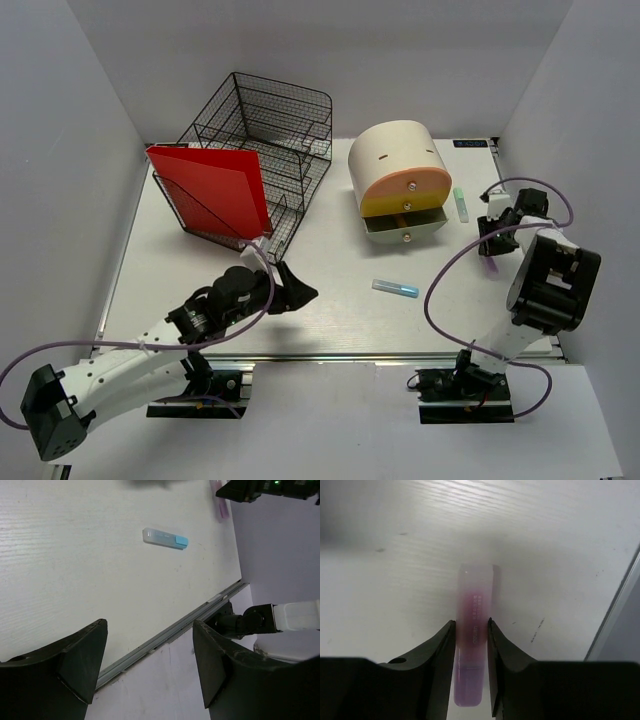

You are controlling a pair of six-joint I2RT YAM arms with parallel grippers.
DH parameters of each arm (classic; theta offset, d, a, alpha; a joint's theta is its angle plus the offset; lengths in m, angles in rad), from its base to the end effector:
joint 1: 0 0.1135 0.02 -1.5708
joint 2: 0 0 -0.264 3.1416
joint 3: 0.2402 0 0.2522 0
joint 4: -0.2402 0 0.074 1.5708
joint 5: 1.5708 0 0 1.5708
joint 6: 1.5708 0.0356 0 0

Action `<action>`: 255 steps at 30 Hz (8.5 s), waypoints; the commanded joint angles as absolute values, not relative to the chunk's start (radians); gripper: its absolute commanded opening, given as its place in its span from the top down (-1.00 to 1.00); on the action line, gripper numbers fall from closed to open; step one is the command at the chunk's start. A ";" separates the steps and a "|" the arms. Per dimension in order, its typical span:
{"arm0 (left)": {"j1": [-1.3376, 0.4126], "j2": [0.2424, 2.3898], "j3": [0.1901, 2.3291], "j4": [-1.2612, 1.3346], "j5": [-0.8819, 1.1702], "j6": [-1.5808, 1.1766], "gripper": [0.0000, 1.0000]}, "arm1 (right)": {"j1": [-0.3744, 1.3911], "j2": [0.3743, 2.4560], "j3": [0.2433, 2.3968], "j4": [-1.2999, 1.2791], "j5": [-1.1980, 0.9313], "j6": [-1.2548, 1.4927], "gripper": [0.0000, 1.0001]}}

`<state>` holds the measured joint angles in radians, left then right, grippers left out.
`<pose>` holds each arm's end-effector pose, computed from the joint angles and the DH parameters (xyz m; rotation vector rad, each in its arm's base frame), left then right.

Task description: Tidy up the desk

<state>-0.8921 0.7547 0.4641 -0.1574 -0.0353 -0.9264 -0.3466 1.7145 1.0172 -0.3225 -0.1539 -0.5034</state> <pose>0.1129 -0.1380 0.2342 -0.0623 2.2035 -1.0699 0.3228 -0.1108 0.1704 -0.2577 2.5633 -0.1193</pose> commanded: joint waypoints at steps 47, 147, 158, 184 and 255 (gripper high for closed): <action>-0.896 0.874 0.428 -0.037 -0.002 -0.966 -0.56 | 0.316 1.387 0.976 -0.201 -0.393 -1.465 1.00; -1.055 2.379 1.887 -0.802 0.410 0.815 0.00 | -0.561 1.220 1.155 -0.701 -1.261 -0.477 -0.32; -1.055 2.234 1.726 -0.618 0.330 0.743 0.92 | -0.591 1.212 1.172 -0.745 -1.284 -0.525 -0.15; -1.046 2.180 1.899 -0.193 -0.259 0.675 0.97 | -0.598 1.227 1.170 -0.765 -1.197 -0.620 1.00; -0.914 1.161 0.998 -0.314 -0.333 -0.232 -0.96 | -0.233 1.954 1.578 -0.523 -0.258 -0.428 -0.29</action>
